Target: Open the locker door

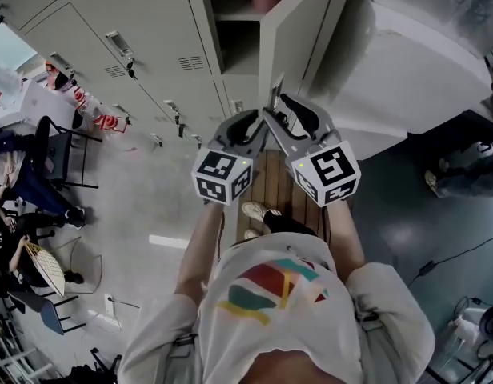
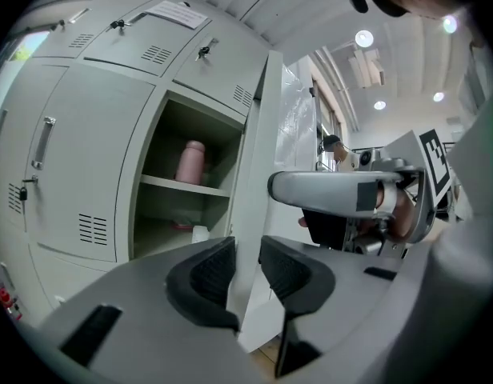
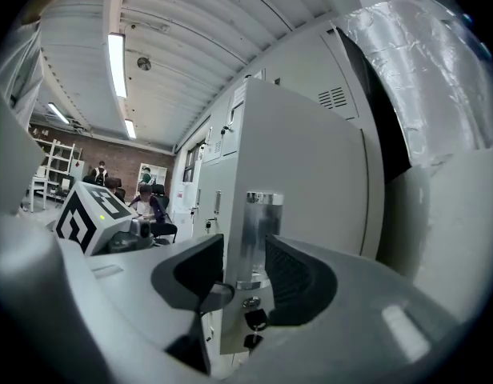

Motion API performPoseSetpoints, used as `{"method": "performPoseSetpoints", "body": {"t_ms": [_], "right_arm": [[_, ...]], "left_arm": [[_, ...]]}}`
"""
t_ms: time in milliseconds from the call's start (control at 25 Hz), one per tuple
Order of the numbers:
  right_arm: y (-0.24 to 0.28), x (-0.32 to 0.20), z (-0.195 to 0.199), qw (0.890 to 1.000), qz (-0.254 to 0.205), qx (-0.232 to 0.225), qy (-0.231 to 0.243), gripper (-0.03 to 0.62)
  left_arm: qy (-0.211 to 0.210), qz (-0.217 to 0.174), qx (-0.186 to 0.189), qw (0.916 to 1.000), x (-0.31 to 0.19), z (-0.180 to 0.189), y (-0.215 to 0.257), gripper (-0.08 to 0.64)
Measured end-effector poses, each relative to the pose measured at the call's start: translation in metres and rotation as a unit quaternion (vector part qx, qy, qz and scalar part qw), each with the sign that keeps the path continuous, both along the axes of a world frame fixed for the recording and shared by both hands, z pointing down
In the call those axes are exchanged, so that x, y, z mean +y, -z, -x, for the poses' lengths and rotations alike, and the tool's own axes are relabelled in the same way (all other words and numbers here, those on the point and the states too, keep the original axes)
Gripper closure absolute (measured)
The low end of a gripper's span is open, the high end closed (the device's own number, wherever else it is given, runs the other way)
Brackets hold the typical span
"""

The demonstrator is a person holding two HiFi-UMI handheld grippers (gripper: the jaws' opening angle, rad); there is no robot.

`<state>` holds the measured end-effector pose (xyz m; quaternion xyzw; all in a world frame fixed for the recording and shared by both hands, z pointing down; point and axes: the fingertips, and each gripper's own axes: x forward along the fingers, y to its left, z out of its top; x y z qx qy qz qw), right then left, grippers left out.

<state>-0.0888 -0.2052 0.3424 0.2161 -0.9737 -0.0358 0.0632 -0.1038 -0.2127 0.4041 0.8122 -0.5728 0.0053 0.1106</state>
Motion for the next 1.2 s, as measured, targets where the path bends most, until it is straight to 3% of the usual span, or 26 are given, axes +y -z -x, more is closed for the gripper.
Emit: {"method": "performPoseSetpoints", "body": {"t_ms": [280, 440, 880, 1200], "right_arm": [[-0.015, 0.001, -0.049, 0.999, 0.019, 0.01, -0.046, 0.44], [-0.023, 0.001, -0.072, 0.996, 0.029, 0.008, -0.083, 0.449], [-0.008, 0.007, -0.135, 0.983, 0.036, -0.041, -0.177, 0.462], [-0.001, 0.014, -0.186, 0.971, 0.037, -0.046, -0.232, 0.463]], "left_arm": [[-0.021, -0.002, -0.009, 0.9997, 0.004, -0.022, -0.001, 0.456], [-0.06, 0.0, -0.014, 0.9981, 0.003, -0.042, -0.001, 0.456], [-0.16, 0.005, -0.013, 0.9869, -0.005, -0.109, -0.002, 0.46], [-0.21, 0.0, -0.02, 0.9774, -0.016, -0.162, 0.001, 0.472]]}}
